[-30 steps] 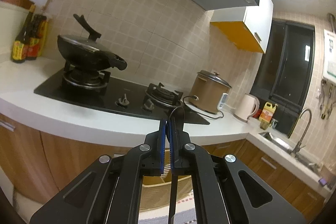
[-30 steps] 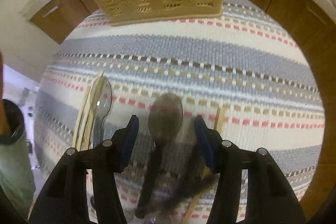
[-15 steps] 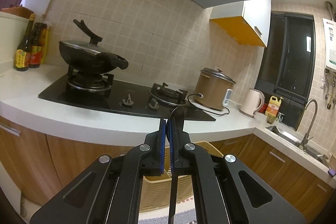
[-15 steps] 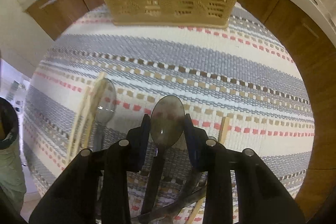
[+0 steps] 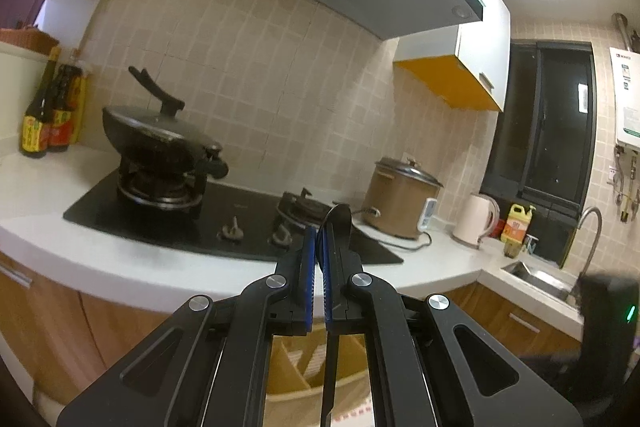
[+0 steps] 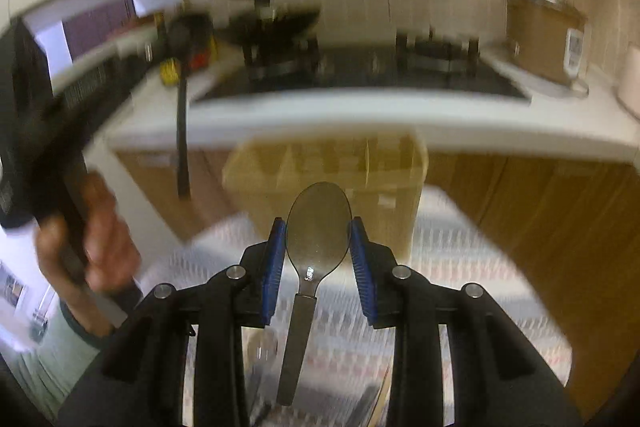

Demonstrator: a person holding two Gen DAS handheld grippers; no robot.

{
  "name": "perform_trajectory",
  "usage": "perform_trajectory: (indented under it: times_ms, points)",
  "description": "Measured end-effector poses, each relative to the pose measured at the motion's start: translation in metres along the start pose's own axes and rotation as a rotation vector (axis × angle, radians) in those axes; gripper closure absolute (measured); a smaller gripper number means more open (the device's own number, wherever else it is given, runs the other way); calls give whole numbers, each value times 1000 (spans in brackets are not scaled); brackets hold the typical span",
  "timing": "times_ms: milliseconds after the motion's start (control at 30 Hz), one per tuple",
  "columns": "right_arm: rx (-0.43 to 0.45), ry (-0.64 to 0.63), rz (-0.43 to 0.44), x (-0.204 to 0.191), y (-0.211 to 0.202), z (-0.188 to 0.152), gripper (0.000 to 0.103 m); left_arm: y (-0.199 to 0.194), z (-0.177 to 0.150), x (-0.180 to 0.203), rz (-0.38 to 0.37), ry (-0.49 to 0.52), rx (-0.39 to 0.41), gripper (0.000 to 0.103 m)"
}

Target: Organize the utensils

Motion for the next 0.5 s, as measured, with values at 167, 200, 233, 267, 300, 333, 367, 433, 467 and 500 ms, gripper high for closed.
perform_trajectory:
  times_ms: [167,200,233,267,300,333,367,433,467,500]
  points:
    - [193,2,-106,22,-10,67,74,20,13,-1,45,5,41,102]
    - [226,-6,-125,24,-10,76,74,25,13,-3,63,6,47,102]
    - [255,-13,-135,29,-5,84,74,29,13,-5,73,2,49,102]
    - [283,-18,-149,33,-4,91,74,33,12,-7,83,-1,51,102]
    - [314,-27,-177,36,-2,97,74,35,10,-9,92,-4,52,102]
    - [342,-39,-206,37,3,102,74,40,7,-12,100,-11,50,102]
    - [377,-56,-237,36,7,105,74,43,5,-15,104,-18,47,102]
    - [417,-88,-294,39,22,110,74,51,-2,-20,116,-28,40,102]
    - [424,-104,-312,40,31,108,74,53,-6,-23,122,-30,40,102]
    - [422,-111,-321,44,38,108,74,56,-9,-25,128,-30,38,102]
Point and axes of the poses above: each gripper's, at about its wrist camera, not at the fingertips, and y roughly the way its jaws point, x to its right, z to its top, the point moved 6 cm from there along y, roughly the way its jaws point, and after that the axes turned 1 degree about y, right-handed, at the moved point
